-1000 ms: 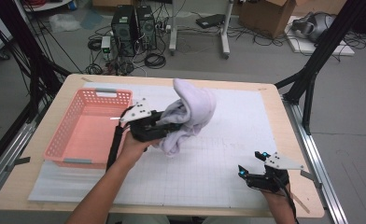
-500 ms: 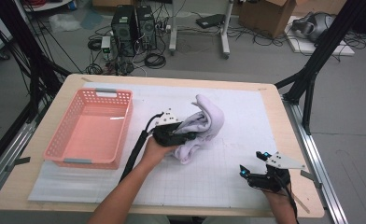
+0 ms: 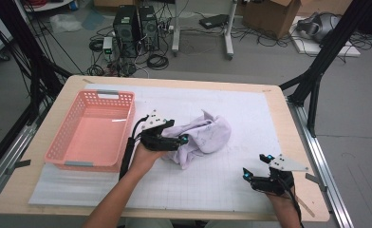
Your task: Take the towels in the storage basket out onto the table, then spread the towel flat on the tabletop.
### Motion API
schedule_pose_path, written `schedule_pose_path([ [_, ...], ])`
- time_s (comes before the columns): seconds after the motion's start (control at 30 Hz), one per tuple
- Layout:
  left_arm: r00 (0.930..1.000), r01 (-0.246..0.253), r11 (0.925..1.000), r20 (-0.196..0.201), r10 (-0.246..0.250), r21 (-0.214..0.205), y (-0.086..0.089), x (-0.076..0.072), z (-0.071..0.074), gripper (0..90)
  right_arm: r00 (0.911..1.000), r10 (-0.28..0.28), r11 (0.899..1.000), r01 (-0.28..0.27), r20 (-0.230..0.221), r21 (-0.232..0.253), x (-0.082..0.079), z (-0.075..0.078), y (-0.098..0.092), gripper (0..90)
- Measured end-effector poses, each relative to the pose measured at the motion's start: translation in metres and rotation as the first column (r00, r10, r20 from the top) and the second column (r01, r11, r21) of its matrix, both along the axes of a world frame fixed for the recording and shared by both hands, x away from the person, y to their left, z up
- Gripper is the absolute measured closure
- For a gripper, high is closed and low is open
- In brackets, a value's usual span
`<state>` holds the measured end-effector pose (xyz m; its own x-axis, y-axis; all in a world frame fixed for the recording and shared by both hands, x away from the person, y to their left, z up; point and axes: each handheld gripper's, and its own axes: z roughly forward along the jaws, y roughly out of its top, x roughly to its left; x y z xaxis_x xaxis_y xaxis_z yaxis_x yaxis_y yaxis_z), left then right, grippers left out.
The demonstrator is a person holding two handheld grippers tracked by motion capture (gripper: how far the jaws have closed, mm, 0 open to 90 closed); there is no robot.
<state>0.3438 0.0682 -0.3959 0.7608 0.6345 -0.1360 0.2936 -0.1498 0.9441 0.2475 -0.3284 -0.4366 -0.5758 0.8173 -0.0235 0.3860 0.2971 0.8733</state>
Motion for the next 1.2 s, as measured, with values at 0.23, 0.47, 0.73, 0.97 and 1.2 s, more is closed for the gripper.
schedule_pose_path([
  [0.23,0.9999,0.003,0.9999,-0.010,-0.003,-0.010,0.025,-0.022,-0.009,21.3,1.0000,-0.005,1.000,0.005,-0.006,0.003,0.001,0.000,0.002,15.5],
  [0.47,0.9998,-0.018,0.9998,-0.002,0.018,0.003,0.044,-0.031,-0.011,21.2,0.9997,-0.025,1.000,0.025,-0.002,0.010,0.000,0.001,-0.003,15.5],
  [0.73,0.9997,-0.024,0.9997,0.008,0.024,-0.011,0.048,-0.032,-0.011,22.7,0.9995,-0.027,1.000,0.027,-0.018,0.003,0.001,-0.001,-0.001,15.5],
  [0.97,0.9992,-0.041,0.9992,0.005,0.041,0.006,0.046,-0.026,-0.014,23.2,0.9980,-0.058,0.998,0.058,-0.025,0.000,0.003,-0.001,-0.002,15.5],
  [1.2,0.9978,-0.046,0.9982,-0.045,0.048,0.037,0.042,-0.012,-0.025,28.0,0.9949,-0.057,0.998,0.058,-0.083,0.013,0.018,-0.004,0.009,16.5],
])
